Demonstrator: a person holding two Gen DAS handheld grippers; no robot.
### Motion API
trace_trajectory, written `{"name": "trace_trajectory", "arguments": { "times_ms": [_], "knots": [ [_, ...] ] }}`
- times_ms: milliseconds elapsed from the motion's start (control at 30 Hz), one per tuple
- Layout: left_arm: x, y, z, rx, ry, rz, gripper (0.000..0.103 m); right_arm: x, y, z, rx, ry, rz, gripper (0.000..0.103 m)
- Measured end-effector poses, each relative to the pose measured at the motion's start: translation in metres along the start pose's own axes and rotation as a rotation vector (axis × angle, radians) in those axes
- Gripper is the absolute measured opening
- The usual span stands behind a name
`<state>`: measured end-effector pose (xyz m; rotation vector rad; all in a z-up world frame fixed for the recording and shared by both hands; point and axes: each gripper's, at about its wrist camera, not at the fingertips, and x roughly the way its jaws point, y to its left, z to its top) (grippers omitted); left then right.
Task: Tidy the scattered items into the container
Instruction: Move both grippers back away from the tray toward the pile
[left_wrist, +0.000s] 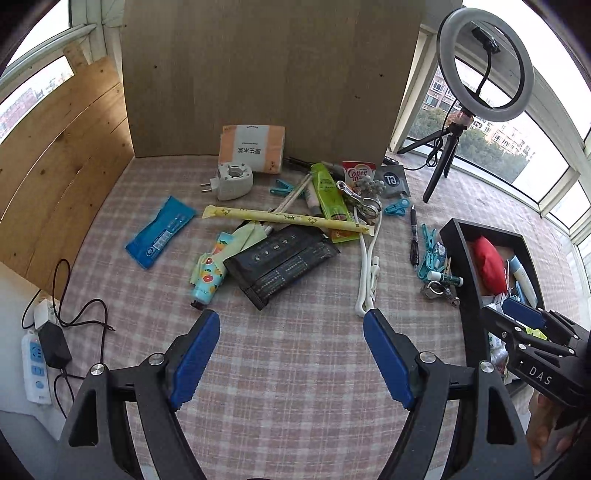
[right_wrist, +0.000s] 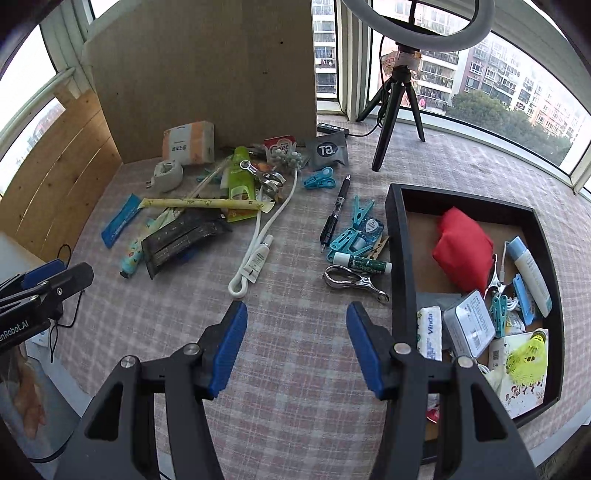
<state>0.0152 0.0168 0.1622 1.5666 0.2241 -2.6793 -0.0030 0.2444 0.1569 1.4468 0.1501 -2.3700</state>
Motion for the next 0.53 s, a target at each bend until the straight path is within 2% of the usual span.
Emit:
{"name": "trace_trajectory", "arguments": {
  "times_ms": [167, 267, 433, 533],
  "knots": [
    [-0.003, 0.016, 0.004, 0.003, -0.035, 0.013, 0.079, 0.011, 0.021, 0.006, -0.023, 0.012, 0.012, 0.055],
    [0.003, 0.025, 0.008, -0.009, -0.013, 0.013, 0.084, 0.018, 0.028, 0.008, -0.025, 0.025, 0.018, 0.055],
    [0.006, 0.035, 0.009, -0.030, -0.022, -0.001, 0.084, 0.027, 0.034, 0.012, -0.015, 0.039, 0.020, 0.055],
    [0.008, 0.034, 0.010, -0.005, -0.030, 0.016, 0.084, 0.033, 0.036, 0.014, -0.012, 0.050, 0.022, 0.055]
  ]
}}
